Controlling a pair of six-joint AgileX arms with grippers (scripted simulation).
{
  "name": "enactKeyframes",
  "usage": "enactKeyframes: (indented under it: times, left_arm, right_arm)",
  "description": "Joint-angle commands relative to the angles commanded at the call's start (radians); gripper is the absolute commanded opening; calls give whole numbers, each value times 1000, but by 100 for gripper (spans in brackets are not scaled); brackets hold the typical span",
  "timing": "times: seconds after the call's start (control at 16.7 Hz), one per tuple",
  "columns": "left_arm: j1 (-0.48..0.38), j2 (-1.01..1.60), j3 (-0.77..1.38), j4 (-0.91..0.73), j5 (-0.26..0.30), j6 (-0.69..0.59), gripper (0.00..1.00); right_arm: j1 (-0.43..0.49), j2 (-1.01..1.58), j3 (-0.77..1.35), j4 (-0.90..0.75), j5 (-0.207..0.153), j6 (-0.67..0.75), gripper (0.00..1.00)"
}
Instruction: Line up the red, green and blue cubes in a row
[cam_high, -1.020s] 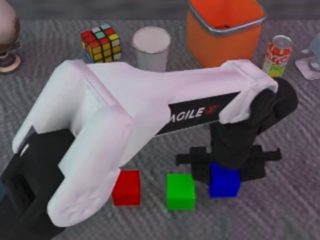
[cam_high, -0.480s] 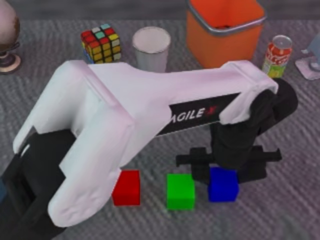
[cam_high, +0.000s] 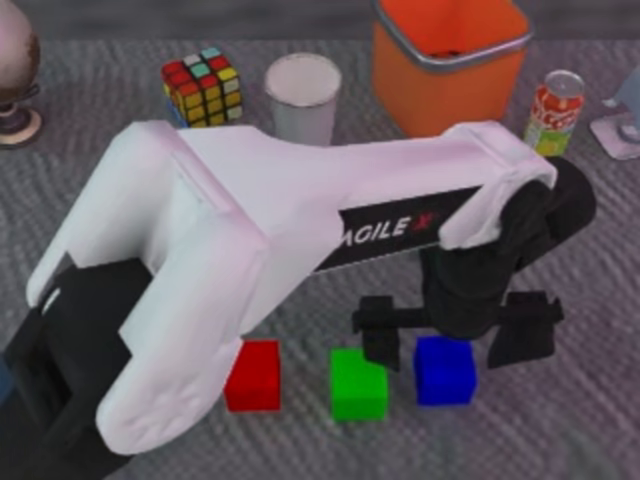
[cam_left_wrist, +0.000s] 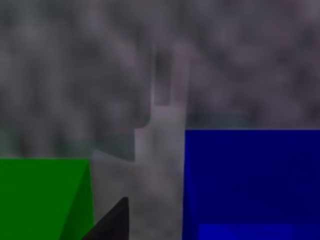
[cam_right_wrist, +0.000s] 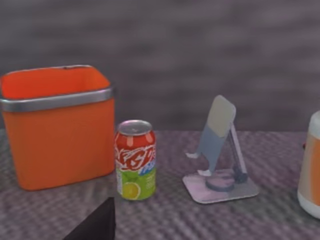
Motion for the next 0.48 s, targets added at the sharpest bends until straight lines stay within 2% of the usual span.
enactKeyframes:
  times: [0.48]
  left_arm:
    - [5, -2, 42, -42, -1, -2, 100]
  right_arm:
    - [0, 0, 0, 0, 0, 0, 100]
